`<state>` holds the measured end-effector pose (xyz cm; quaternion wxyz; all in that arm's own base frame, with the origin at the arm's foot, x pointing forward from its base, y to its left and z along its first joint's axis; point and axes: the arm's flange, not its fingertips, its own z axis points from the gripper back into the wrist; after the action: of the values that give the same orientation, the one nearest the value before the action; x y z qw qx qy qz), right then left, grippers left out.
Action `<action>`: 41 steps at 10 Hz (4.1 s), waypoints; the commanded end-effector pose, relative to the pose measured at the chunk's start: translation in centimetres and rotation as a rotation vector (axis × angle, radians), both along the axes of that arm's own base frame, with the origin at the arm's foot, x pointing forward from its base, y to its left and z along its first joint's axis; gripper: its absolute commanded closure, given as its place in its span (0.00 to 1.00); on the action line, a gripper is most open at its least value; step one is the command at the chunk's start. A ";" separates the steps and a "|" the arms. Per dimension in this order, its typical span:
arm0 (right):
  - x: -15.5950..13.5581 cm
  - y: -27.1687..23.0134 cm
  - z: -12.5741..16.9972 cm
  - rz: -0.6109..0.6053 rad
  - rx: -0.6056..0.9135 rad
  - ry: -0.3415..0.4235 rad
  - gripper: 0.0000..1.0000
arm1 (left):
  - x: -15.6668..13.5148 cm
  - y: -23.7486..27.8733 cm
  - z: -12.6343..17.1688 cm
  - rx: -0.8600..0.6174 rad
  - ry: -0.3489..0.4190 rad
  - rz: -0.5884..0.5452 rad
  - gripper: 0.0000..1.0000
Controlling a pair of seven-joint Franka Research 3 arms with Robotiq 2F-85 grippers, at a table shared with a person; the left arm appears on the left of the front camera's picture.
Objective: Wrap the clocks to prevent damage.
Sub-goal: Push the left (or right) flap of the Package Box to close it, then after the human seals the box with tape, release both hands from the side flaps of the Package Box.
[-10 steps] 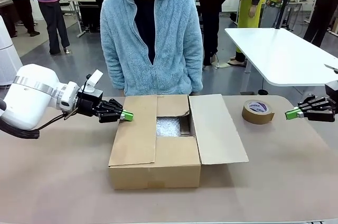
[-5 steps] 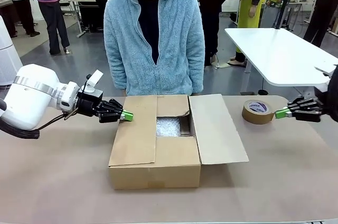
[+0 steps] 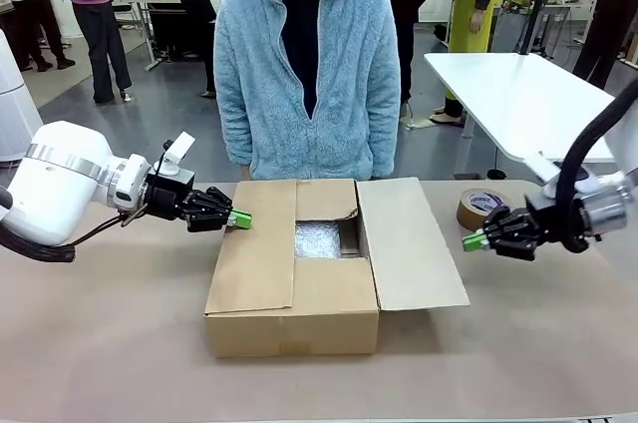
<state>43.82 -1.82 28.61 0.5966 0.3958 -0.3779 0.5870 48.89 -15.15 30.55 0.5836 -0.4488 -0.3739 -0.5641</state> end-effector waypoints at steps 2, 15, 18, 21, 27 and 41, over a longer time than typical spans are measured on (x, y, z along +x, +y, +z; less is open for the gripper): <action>0.2 3.2 -2.7 0.001 0.015 -0.012 0.99 | 0.0 -0.2 -0.3 -0.004 0.001 0.004 1.00; -0.8 12.0 -0.1 -0.017 0.471 0.041 0.99 | 0.0 -0.2 -0.3 -0.004 0.001 0.004 1.00; -1.0 14.9 0.1 0.008 0.460 0.038 0.99 | 0.0 -0.2 -0.3 -0.004 0.001 0.004 1.00; -0.8 17.8 -2.2 0.028 0.399 0.075 0.99 | 0.0 -0.2 -0.3 -0.004 0.001 0.004 1.00; -0.1 19.0 -5.1 0.033 0.343 0.089 0.99 | 0.0 -0.2 -0.3 -0.004 0.001 0.004 1.00; -1.0 18.5 -3.5 0.065 0.379 0.109 0.99 | 0.0 -0.2 -0.3 -0.004 0.001 0.004 1.00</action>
<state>42.86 16.68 25.27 0.5090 0.5464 -0.4363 0.5019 48.87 -15.21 30.52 0.5834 -0.4493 -0.3735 -0.5641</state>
